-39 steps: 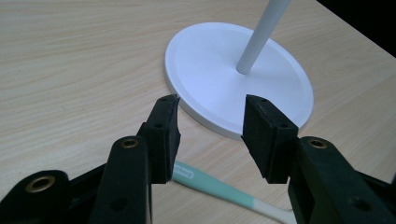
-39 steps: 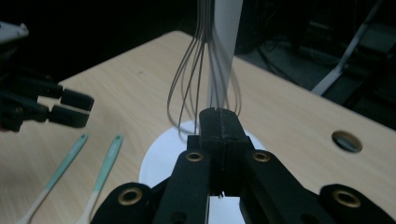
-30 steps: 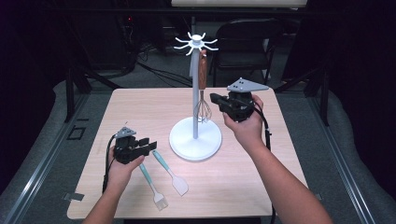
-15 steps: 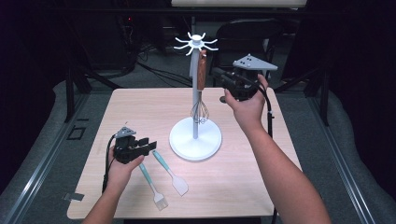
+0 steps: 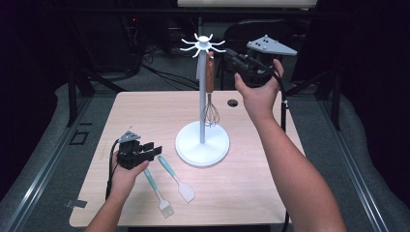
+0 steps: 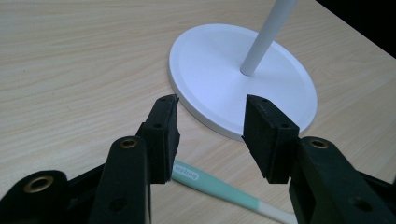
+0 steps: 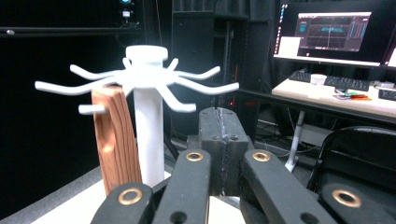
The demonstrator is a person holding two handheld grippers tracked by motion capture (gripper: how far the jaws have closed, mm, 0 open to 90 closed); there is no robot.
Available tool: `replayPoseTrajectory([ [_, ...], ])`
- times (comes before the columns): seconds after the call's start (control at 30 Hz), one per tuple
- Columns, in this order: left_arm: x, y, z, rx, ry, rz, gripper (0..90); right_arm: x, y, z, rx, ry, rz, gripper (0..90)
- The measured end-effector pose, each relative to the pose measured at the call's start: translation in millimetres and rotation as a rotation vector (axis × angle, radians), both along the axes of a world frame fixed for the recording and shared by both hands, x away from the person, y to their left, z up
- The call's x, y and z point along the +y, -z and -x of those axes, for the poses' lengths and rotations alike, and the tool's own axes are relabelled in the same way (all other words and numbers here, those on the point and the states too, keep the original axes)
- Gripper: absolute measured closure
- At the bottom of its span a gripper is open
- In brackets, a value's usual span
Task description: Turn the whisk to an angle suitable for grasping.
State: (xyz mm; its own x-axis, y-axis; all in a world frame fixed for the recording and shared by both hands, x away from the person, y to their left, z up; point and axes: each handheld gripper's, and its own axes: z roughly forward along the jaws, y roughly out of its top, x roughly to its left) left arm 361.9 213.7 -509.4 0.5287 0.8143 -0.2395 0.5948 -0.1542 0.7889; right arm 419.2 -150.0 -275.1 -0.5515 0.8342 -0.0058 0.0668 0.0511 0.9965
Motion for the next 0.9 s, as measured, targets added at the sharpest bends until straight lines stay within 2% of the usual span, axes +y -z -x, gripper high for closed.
replayPoseTrajectory([
  [0.23, 0.9, -0.1, -0.3, 0.003, -0.001, -0.001, 54.9, 4.2, -3.0, 4.5, -0.008, -0.018, 0.013, 90.0],
  [0.77, 1.1, 1.2, -0.9, 0.007, -0.002, -0.004, 54.9, 29.2, -6.7, 29.8, -0.064, -0.101, 0.065, 90.0],
  [0.9, 1.6, 1.0, -0.7, 0.005, -0.007, -0.002, 54.9, 33.0, -7.6, 31.6, -0.068, -0.096, 0.071, 90.0],
])
